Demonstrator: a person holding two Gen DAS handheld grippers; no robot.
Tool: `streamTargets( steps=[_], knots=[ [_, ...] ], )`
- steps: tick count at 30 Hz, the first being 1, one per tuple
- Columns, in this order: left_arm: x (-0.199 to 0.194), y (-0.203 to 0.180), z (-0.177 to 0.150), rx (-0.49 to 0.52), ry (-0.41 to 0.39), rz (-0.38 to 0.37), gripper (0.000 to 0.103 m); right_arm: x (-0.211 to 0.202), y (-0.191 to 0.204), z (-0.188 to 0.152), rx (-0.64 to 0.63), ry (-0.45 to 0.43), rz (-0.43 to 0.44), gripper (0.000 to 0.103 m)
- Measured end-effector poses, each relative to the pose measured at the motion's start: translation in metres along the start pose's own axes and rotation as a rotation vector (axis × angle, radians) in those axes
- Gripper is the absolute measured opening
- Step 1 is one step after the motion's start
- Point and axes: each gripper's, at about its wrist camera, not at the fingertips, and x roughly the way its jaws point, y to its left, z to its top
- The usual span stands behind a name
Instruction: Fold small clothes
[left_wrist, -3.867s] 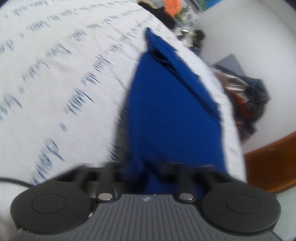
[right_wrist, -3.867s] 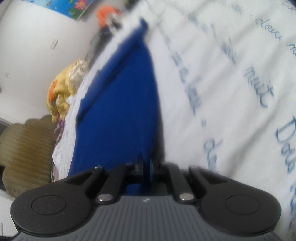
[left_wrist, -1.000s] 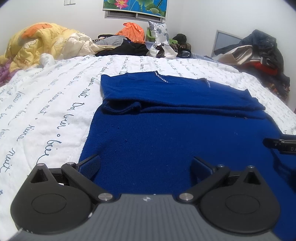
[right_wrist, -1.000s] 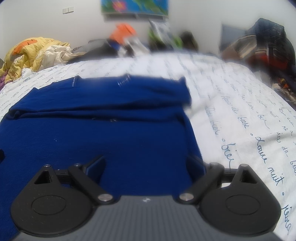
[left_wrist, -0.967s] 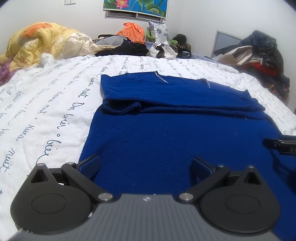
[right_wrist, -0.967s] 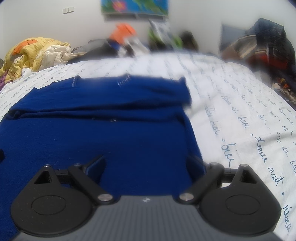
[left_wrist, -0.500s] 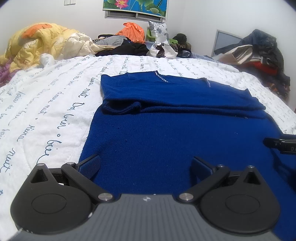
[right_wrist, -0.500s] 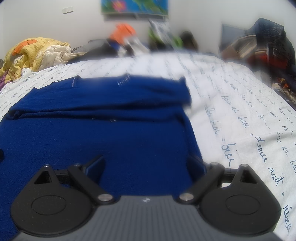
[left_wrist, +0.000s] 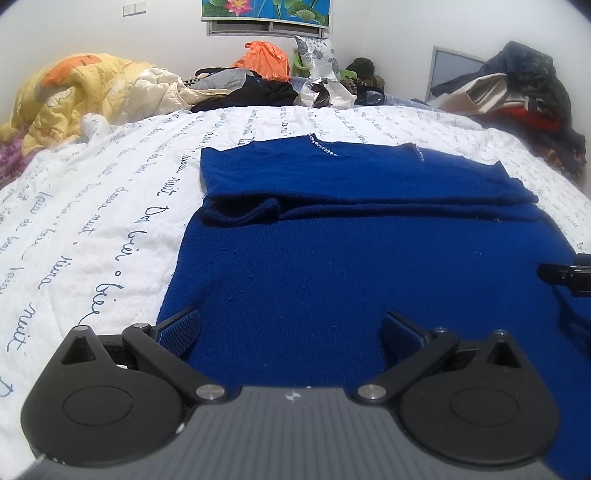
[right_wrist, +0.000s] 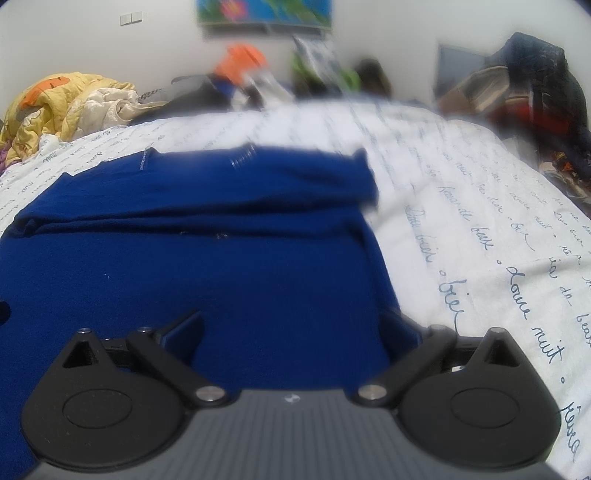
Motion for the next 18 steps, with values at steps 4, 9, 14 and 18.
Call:
streamTargets(
  steps=[4, 9, 14, 18],
  knots=[
    [0.000, 0.000, 0.000, 0.003, 0.002, 0.003, 0.103, 0.001, 0.000, 0.000, -0.001, 0.000, 0.004, 0.103],
    [-0.002, -0.002, -0.002, 0.011, 0.004, 0.010, 0.103, -0.002, 0.000, -0.001, -0.007, 0.005, 0.011, 0.103],
    [-0.003, -0.002, -0.003, 0.011, 0.003, 0.011, 0.103, -0.031, 0.003, -0.018, -0.040, 0.047, 0.025, 0.103],
    [-0.005, -0.002, -0.003, 0.011, 0.005, 0.013, 0.103, -0.062, 0.005, -0.050, -0.073, 0.010, 0.068, 0.103]
  ],
)
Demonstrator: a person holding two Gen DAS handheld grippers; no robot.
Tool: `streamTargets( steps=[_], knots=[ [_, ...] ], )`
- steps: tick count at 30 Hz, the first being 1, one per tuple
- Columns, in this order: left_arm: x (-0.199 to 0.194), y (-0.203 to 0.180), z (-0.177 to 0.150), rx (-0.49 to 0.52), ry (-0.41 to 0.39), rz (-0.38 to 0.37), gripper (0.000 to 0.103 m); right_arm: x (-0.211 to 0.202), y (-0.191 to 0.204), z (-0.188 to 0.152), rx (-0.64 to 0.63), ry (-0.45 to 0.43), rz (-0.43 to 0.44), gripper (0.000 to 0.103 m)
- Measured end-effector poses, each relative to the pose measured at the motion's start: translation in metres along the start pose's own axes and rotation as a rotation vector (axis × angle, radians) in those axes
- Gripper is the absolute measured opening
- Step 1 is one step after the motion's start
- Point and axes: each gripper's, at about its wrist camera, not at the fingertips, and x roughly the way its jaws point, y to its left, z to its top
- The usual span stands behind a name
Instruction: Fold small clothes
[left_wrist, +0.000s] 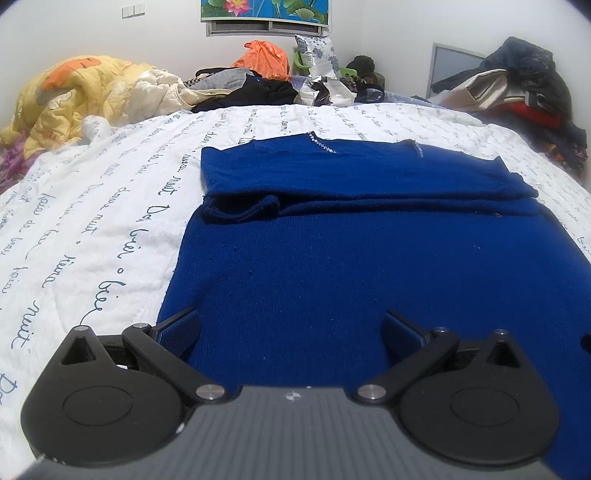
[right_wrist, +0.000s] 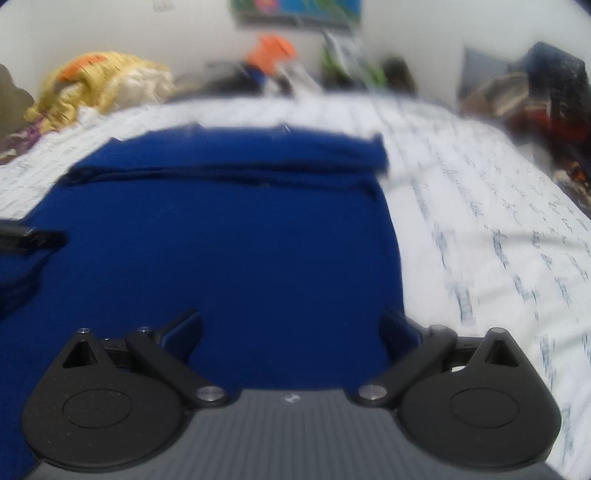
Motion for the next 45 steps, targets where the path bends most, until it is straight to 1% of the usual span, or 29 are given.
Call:
streamTargets(
  steps=[2, 4, 6, 8, 11, 13, 14, 16, 17, 19, 21, 23, 24, 26, 28, 30, 31, 32, 33, 34, 35, 36, 37, 38, 39, 40, 41, 43, 45],
  knots=[
    [-0.005, -0.001, -0.003, 0.001, 0.006, 0.002, 0.103, -0.001, -0.003, -0.001, 0.011, 0.003, 0.016, 0.103],
    [-0.017, -0.003, -0.011, 0.020, 0.018, -0.007, 0.103, 0.002, 0.000, 0.001, 0.004, 0.005, 0.008, 0.103],
    [-0.033, -0.005, -0.024, 0.057, 0.024, -0.021, 0.103, 0.003, 0.002, 0.002, 0.002, 0.004, 0.007, 0.103],
    [-0.052, -0.001, -0.038, 0.061, 0.033, -0.023, 0.103, 0.002, 0.001, 0.001, 0.006, 0.003, 0.012, 0.103],
    [-0.076, 0.017, -0.056, -0.006, 0.067, -0.061, 0.103, 0.001, 0.001, 0.001, 0.006, 0.004, 0.013, 0.103],
    [-0.094, 0.033, -0.065, -0.063, 0.083, -0.097, 0.103, -0.004, -0.004, 0.002, 0.021, 0.024, 0.040, 0.103],
    [-0.101, 0.043, -0.069, -0.104, 0.100, -0.121, 0.103, -0.010, -0.012, 0.004, 0.063, 0.036, 0.084, 0.103],
    [-0.114, 0.063, -0.077, -0.203, 0.103, -0.173, 0.103, -0.028, -0.042, 0.002, 0.218, 0.038, 0.194, 0.103],
    [-0.120, 0.074, -0.082, -0.263, 0.100, -0.213, 0.103, -0.033, -0.059, -0.001, 0.310, 0.060, 0.245, 0.103],
    [-0.126, 0.090, -0.088, -0.365, 0.106, -0.298, 0.103, -0.039, -0.094, -0.012, 0.497, 0.136, 0.324, 0.103],
    [-0.125, 0.106, -0.097, -0.497, 0.130, -0.462, 0.103, -0.051, -0.122, -0.026, 0.635, 0.158, 0.406, 0.103],
    [-0.113, 0.121, -0.107, -0.658, 0.202, -0.676, 0.103, -0.058, -0.141, -0.041, 0.738, 0.221, 0.517, 0.103],
    [-0.111, 0.124, -0.109, -0.687, 0.213, -0.727, 0.103, -0.059, -0.144, -0.049, 0.768, 0.267, 0.585, 0.103],
    [-0.108, 0.125, -0.108, -0.678, 0.236, -0.754, 0.103, -0.060, -0.141, -0.062, 0.779, 0.347, 0.701, 0.103],
    [-0.106, 0.122, -0.105, -0.661, 0.260, -0.760, 0.100, -0.064, -0.131, -0.065, 0.732, 0.398, 0.747, 0.103],
    [-0.103, 0.118, -0.101, -0.622, 0.282, -0.739, 0.091, -0.064, -0.122, -0.067, 0.726, 0.418, 0.772, 0.103],
    [-0.103, 0.116, -0.100, -0.602, 0.287, -0.729, 0.083, -0.064, -0.118, -0.067, 0.723, 0.417, 0.780, 0.103],
    [-0.102, 0.111, -0.100, -0.590, 0.294, -0.719, 0.072, -0.064, -0.114, -0.067, 0.716, 0.417, 0.785, 0.099],
    [-0.102, 0.110, -0.100, -0.579, 0.301, -0.705, 0.066, -0.063, -0.110, -0.067, 0.703, 0.422, 0.783, 0.091],
    [-0.102, 0.111, -0.101, -0.571, 0.307, -0.692, 0.058, -0.062, -0.105, -0.067, 0.684, 0.433, 0.767, 0.062],
    [-0.102, 0.111, -0.102, -0.572, 0.312, -0.684, 0.053, -0.058, -0.104, -0.066, 0.668, 0.455, 0.746, 0.030],
    [-0.101, 0.117, -0.102, -0.580, 0.319, -0.685, 0.050, -0.054, -0.102, -0.070, 0.664, 0.482, 0.725, 0.021],
    [-0.101, 0.117, -0.104, -0.585, 0.328, -0.685, 0.042, -0.052, -0.102, -0.073, 0.678, 0.489, 0.724, 0.016],
    [-0.098, 0.118, -0.104, -0.583, 0.342, -0.676, 0.025, -0.051, -0.105, -0.077, 0.698, 0.486, 0.729, 0.011],
    [-0.096, 0.116, -0.105, -0.569, 0.370, -0.659, 0.012, -0.052, -0.106, -0.079, 0.699, 0.484, 0.724, 0.008],
    [-0.094, 0.116, -0.104, -0.554, 0.399, -0.647, 0.004, -0.053, -0.106, -0.080, 0.690, 0.477, 0.716, 0.006],
    [-0.092, 0.114, -0.102, -0.551, 0.401, -0.652, 0.004, -0.055, -0.106, -0.079, 0.682, 0.465, 0.712, 0.006],
    [-0.094, 0.110, -0.093, -0.500, 0.389, -0.643, 0.004, -0.056, -0.106, -0.073, 0.680, 0.414, 0.732, 0.006],
    [-0.095, 0.109, -0.072, -0.476, 0.332, -0.674, 0.004, -0.056, -0.110, -0.061, 0.699, 0.342, 0.781, 0.006]
  ],
)
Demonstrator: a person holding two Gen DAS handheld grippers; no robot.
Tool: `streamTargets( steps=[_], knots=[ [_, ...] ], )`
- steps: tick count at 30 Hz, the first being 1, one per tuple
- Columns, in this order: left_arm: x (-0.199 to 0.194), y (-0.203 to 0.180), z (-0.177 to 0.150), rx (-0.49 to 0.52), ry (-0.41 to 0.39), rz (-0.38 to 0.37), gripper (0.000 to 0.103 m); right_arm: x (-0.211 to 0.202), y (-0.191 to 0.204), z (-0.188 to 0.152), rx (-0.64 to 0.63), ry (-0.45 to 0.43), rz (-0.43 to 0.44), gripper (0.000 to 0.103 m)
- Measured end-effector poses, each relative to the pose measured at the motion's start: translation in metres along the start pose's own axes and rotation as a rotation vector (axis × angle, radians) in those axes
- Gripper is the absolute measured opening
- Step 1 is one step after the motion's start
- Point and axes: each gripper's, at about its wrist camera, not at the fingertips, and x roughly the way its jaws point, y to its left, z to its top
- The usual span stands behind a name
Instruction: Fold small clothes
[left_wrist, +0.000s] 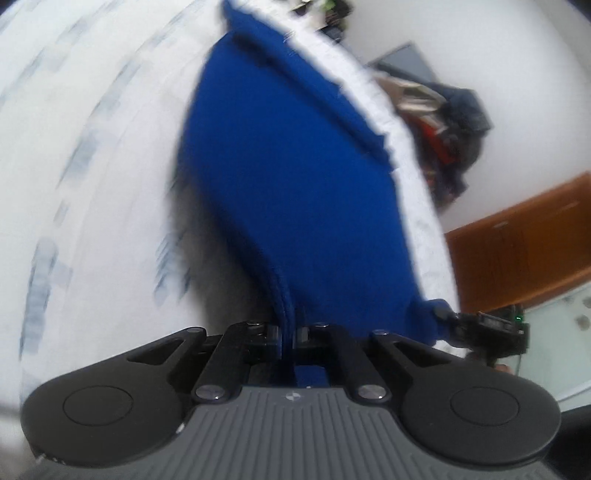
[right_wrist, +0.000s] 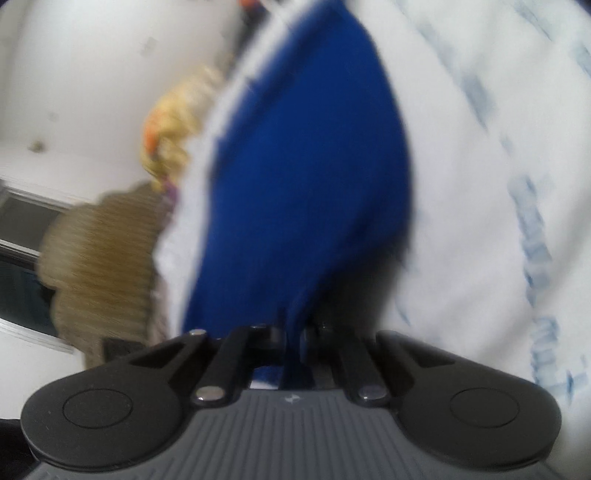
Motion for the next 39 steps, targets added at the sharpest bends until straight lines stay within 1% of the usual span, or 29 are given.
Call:
streamTargets(
  steps=[2, 4, 6, 8, 10, 12, 13, 14, 15, 16, 17, 18, 19, 20, 21, 22, 23, 24, 25, 26, 27, 29, 31, 32, 33, 34, 36, 38, 39],
  knots=[
    [-0.006, -0.016, 0.028, 0.061, -0.069, -0.050, 0.004, -0.001, 0.007, 0.017, -0.032, -0.044, 0.057, 0.006],
    [-0.008, -0.034, 0.065, 0.134, -0.152, -0.103, 0.004, -0.001, 0.018, 0.045, -0.078, -0.099, 0.105, 0.006],
    [-0.001, -0.047, 0.106, 0.193, -0.231, -0.145, 0.004, 0.004, 0.026, 0.081, -0.116, -0.164, 0.145, 0.006],
    [0.016, -0.057, 0.150, 0.245, -0.312, -0.141, 0.004, 0.012, 0.030, 0.128, -0.131, -0.237, 0.176, 0.006],
    [0.041, -0.057, 0.193, 0.246, -0.359, -0.124, 0.004, 0.026, 0.031, 0.178, -0.126, -0.298, 0.195, 0.006],
    [0.072, -0.051, 0.237, 0.211, -0.376, -0.090, 0.004, 0.049, 0.028, 0.227, -0.087, -0.332, 0.182, 0.006],
    [0.085, -0.048, 0.253, 0.203, -0.378, -0.074, 0.004, 0.061, 0.026, 0.250, -0.084, -0.339, 0.160, 0.006],
    [0.102, -0.045, 0.270, 0.205, -0.381, -0.041, 0.004, 0.072, 0.023, 0.271, -0.072, -0.353, 0.125, 0.006],
    [0.120, -0.043, 0.286, 0.207, -0.385, 0.009, 0.004, 0.084, 0.017, 0.293, -0.045, -0.362, 0.101, 0.006],
    [0.136, -0.037, 0.300, 0.180, -0.386, 0.052, 0.004, 0.096, 0.009, 0.312, -0.022, -0.360, 0.090, 0.007],
    [0.148, -0.029, 0.311, 0.157, -0.392, 0.086, 0.006, 0.109, 0.002, 0.328, 0.005, -0.360, 0.072, 0.010],
    [0.154, -0.021, 0.319, 0.154, -0.408, 0.133, 0.009, 0.120, -0.005, 0.343, 0.038, -0.374, 0.032, 0.011],
    [0.158, -0.016, 0.330, 0.135, -0.411, 0.177, 0.018, 0.128, -0.014, 0.354, 0.076, -0.393, -0.015, 0.027],
    [0.160, -0.011, 0.336, 0.106, -0.411, 0.185, 0.029, 0.138, -0.020, 0.363, 0.113, -0.403, -0.059, 0.063],
    [0.154, -0.005, 0.335, 0.080, -0.437, 0.181, 0.039, 0.139, -0.026, 0.367, 0.130, -0.408, -0.103, 0.078],
    [0.144, -0.001, 0.331, 0.063, -0.478, 0.167, 0.068, 0.140, -0.028, 0.367, 0.129, -0.439, -0.113, 0.084],
    [0.133, -0.001, 0.325, 0.058, -0.517, 0.165, 0.094, 0.133, -0.028, 0.363, 0.120, -0.484, -0.084, 0.084],
    [0.118, -0.002, 0.312, 0.065, -0.557, 0.170, 0.101, 0.124, -0.026, 0.356, 0.103, -0.509, -0.045, 0.084],
    [0.103, -0.003, 0.296, 0.078, -0.586, 0.168, 0.102, 0.114, -0.022, 0.345, 0.078, -0.518, -0.020, 0.084],
    [0.091, 0.000, 0.281, 0.086, -0.579, 0.163, 0.102, 0.102, -0.016, 0.333, 0.046, -0.522, -0.015, 0.084],
    [0.082, 0.000, 0.265, 0.081, -0.543, 0.174, 0.101, 0.091, -0.011, 0.317, -0.003, -0.516, -0.040, 0.084],
    [0.071, 0.005, 0.229, 0.060, -0.494, 0.194, 0.098, 0.071, -0.003, 0.281, -0.087, -0.479, -0.164, 0.085],
    [0.065, 0.015, 0.200, 0.025, -0.424, 0.214, 0.094, 0.062, -0.003, 0.247, -0.157, -0.402, -0.300, 0.085],
    [0.068, 0.021, 0.191, 0.001, -0.406, 0.214, 0.093, 0.061, -0.005, 0.231, -0.186, -0.355, -0.352, 0.085],
    [0.068, 0.026, 0.182, -0.026, -0.382, 0.206, 0.093, 0.060, -0.005, 0.216, -0.207, -0.321, -0.383, 0.085],
    [0.069, 0.030, 0.176, -0.032, -0.376, 0.194, 0.092, 0.058, -0.005, 0.202, -0.238, -0.311, -0.373, 0.085],
    [0.072, 0.026, 0.169, -0.008, -0.381, 0.193, 0.092, 0.061, 0.002, 0.184, -0.248, -0.266, -0.326, 0.084],
    [0.077, 0.023, 0.169, -0.007, -0.361, 0.165, 0.091, 0.070, 0.012, 0.179, -0.246, -0.236, -0.292, 0.084],
    [0.080, 0.023, 0.171, -0.013, -0.350, 0.149, 0.086, 0.076, 0.014, 0.181, -0.239, -0.229, -0.278, 0.084]
  ],
)
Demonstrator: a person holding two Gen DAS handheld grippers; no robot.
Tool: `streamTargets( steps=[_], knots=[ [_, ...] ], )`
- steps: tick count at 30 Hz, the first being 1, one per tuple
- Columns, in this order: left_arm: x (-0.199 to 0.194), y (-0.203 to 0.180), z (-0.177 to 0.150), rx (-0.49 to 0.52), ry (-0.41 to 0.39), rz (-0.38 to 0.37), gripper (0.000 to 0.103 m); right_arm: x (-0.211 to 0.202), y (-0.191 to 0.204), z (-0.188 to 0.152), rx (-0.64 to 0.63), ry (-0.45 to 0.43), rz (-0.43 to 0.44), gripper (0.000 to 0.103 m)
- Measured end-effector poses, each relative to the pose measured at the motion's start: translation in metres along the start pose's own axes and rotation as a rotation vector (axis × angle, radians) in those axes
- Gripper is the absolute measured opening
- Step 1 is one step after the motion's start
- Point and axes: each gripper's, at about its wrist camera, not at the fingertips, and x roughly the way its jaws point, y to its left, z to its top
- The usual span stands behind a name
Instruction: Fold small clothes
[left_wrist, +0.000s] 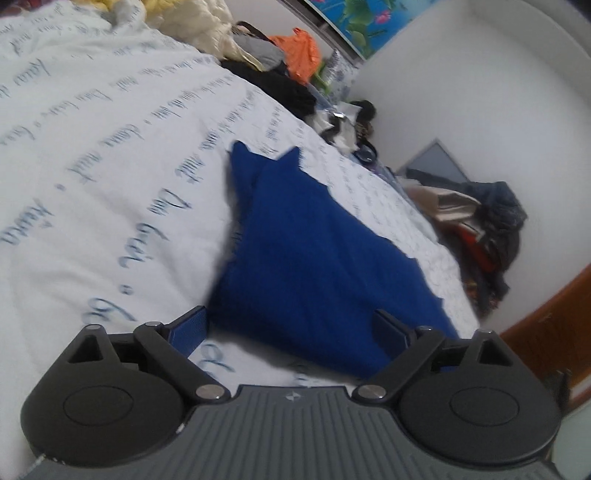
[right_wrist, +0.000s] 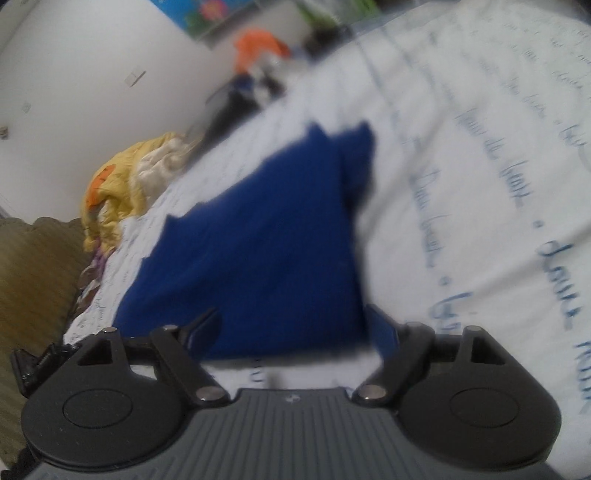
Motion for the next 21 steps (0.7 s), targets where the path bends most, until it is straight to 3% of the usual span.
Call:
streamTargets(
  steps=[1, 2, 3, 4, 6, 9, 14, 17, 19, 21],
  knots=[
    [0.003, -0.001, -0.001, -0.010, 0.012, -0.007, 0.065, 0.009, 0.004, 0.008, 0.012, 0.007, 0.014, 0.073],
    [0.008, 0.001, 0.000, -0.029, 0.026, 0.005, 0.033, 0.017, 0.005, 0.013, 0.025, 0.020, 0.027, 0.041],
    [0.015, 0.005, 0.002, -0.071, 0.052, 0.025, 0.015, 0.026, 0.004, 0.015, 0.043, 0.043, 0.030, 0.025],
    [0.021, 0.010, 0.001, -0.118, 0.077, 0.032, 0.005, 0.036, 0.001, 0.017, 0.062, 0.066, 0.032, 0.015],
    [0.025, 0.012, 0.006, -0.141, 0.070, 0.033, 0.004, 0.050, -0.007, 0.024, 0.104, 0.058, 0.077, 0.013],
    [0.009, -0.007, 0.011, -0.066, 0.022, 0.031, 0.003, 0.049, -0.002, 0.030, 0.096, 0.045, 0.070, 0.011],
    [-0.059, -0.035, 0.007, 0.039, -0.024, -0.058, 0.003, -0.004, 0.020, 0.023, -0.006, -0.007, 0.145, 0.009],
    [-0.099, -0.031, -0.019, 0.049, 0.013, -0.078, 0.003, -0.044, 0.023, -0.001, -0.037, -0.003, 0.178, 0.008],
    [-0.115, -0.023, -0.042, 0.081, 0.062, -0.047, 0.004, -0.066, 0.021, -0.025, -0.021, 0.009, 0.203, 0.008],
    [-0.125, -0.004, -0.061, 0.105, 0.052, 0.063, 0.007, -0.075, 0.012, -0.050, 0.001, 0.063, 0.199, 0.012]
  ],
)
